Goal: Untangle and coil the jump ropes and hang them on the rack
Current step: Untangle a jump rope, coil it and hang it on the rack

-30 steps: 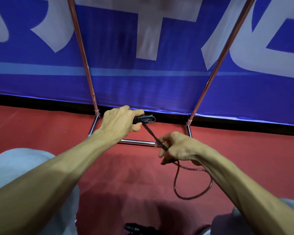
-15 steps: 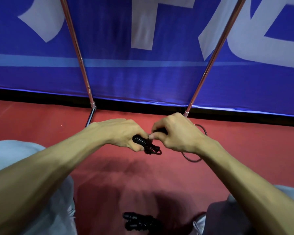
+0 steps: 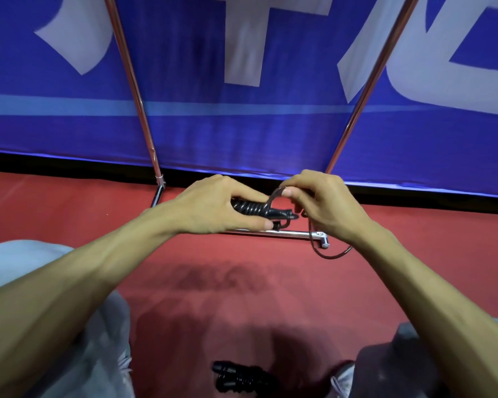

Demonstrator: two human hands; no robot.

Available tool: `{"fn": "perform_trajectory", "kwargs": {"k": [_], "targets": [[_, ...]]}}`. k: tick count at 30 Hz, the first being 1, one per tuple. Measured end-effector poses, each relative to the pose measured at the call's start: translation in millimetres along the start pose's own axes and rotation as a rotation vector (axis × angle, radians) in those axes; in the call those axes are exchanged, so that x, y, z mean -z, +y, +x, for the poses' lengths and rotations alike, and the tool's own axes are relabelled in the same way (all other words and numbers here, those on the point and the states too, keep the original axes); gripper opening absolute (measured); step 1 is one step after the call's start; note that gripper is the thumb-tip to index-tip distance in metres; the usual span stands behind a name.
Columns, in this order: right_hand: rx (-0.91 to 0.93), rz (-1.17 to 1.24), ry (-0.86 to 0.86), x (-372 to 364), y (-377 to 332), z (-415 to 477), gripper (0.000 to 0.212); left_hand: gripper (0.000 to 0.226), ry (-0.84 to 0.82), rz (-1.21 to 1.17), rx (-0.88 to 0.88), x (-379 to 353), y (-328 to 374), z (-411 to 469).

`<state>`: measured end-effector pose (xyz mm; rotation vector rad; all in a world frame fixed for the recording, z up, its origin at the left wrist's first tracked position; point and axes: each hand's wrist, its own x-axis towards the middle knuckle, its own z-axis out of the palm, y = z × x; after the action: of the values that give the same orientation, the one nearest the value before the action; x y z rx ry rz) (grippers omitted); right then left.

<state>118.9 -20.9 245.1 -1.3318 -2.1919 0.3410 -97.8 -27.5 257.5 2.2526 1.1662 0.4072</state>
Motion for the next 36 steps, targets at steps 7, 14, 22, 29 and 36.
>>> {"fn": "perform_trajectory", "kwargs": {"k": [7,14,22,29,36], "targets": [[-0.251,0.362,-0.1,-3.7,-6.8,-2.0,0.006,0.011,0.275,-0.403,0.146,8.7,-8.4,1.3],[-0.442,0.758,-0.252,-18.5,-21.7,-2.4,0.024,0.021,0.525,-0.613,0.398,5.7,-20.9,15.2],[-0.499,0.617,-0.256,-32.0,-29.0,-8.1,0.024,0.025,0.685,-0.665,0.525,8.6,-37.7,26.2],[-0.071,-0.05,-0.272,-28.0,-39.2,-16.0,0.031,0.048,0.509,-0.064,0.453,-8.9,-55.3,31.2],[0.418,-0.431,-0.151,-9.2,-38.1,-13.2,0.03,0.035,0.276,0.383,0.253,-24.6,-51.6,29.0]]}}
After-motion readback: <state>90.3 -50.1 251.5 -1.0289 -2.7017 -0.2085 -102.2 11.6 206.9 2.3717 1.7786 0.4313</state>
